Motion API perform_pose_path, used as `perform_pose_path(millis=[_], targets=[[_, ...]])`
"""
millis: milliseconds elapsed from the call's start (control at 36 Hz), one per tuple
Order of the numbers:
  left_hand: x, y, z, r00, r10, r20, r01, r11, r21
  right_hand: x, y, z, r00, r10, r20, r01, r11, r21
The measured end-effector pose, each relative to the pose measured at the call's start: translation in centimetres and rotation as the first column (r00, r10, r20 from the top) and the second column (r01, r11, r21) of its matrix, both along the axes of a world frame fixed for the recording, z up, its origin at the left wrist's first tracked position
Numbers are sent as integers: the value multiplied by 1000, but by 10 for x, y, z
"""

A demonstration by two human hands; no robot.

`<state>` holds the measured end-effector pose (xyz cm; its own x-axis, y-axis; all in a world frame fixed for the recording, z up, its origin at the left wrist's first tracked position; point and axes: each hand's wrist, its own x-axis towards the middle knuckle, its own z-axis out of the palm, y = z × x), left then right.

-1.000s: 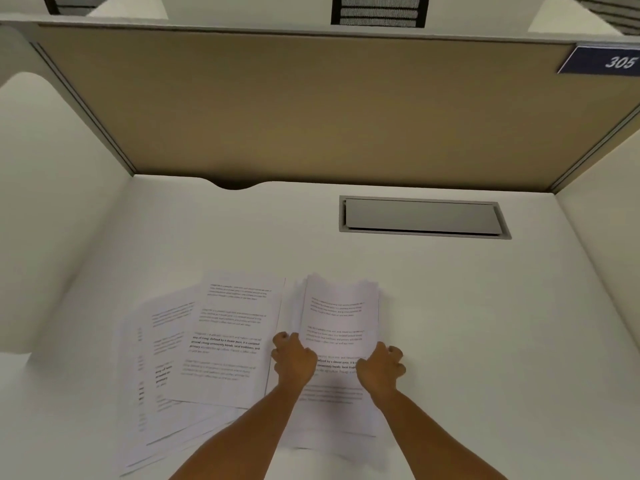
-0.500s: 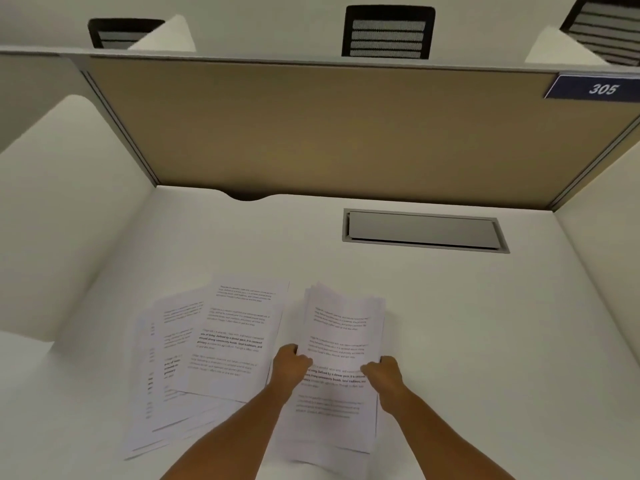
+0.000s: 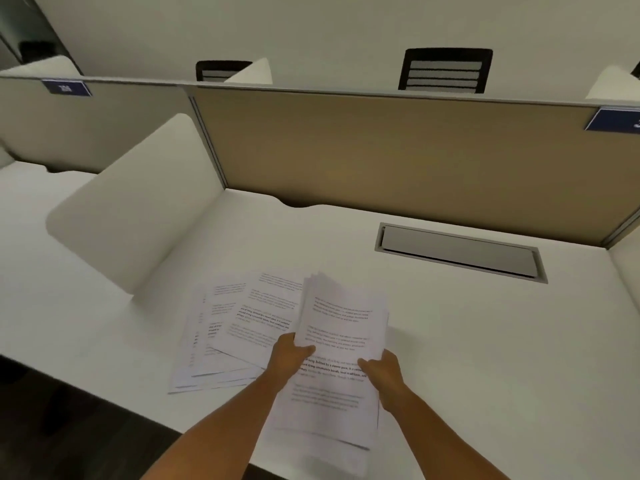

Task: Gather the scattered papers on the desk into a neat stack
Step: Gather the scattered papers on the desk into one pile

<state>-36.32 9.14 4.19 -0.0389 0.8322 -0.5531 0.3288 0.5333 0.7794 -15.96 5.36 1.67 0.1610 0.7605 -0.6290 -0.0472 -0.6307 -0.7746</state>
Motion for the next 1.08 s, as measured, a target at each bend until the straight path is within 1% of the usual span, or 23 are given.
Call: perform_pose_path(millis=[139,333,472,667,861,917,1000,1028,1083], targets=[[-24,-5,13,998,65,-21,-63,996,58,-24,8,9,999,34,-15,-34,999,31],[-67,12,21,988,108,-114,-95,990,107,-68,31,16,997,44,-57,-43,999,27],[-102,44,18,987,64,-147,-50,994,96,-102,53,12,996,66,-55,-64,997,44],[-144,93,-2,983,-8,-181,18,998,55,-154,85,-5,999,-35,-20,36,999,7],[-168,126,-38,976,-63,-208,65,998,3,-197,117,-24,997,-55,51,58,997,-52],[-171,132,-47,970,-111,-217,109,994,-25,-207,123,-27,995,-74,72,79,995,-66],[-174,139,-60,944,-181,-277,177,983,-41,-218,130,-34,987,-97,131,109,990,-89],[-174,142,-63,925,-202,-323,197,979,-48,-220,132,-36,983,-90,158,108,988,-107],[-175,148,-68,844,-252,-473,238,967,-90,-226,139,-40,968,-51,246,90,985,-150]])
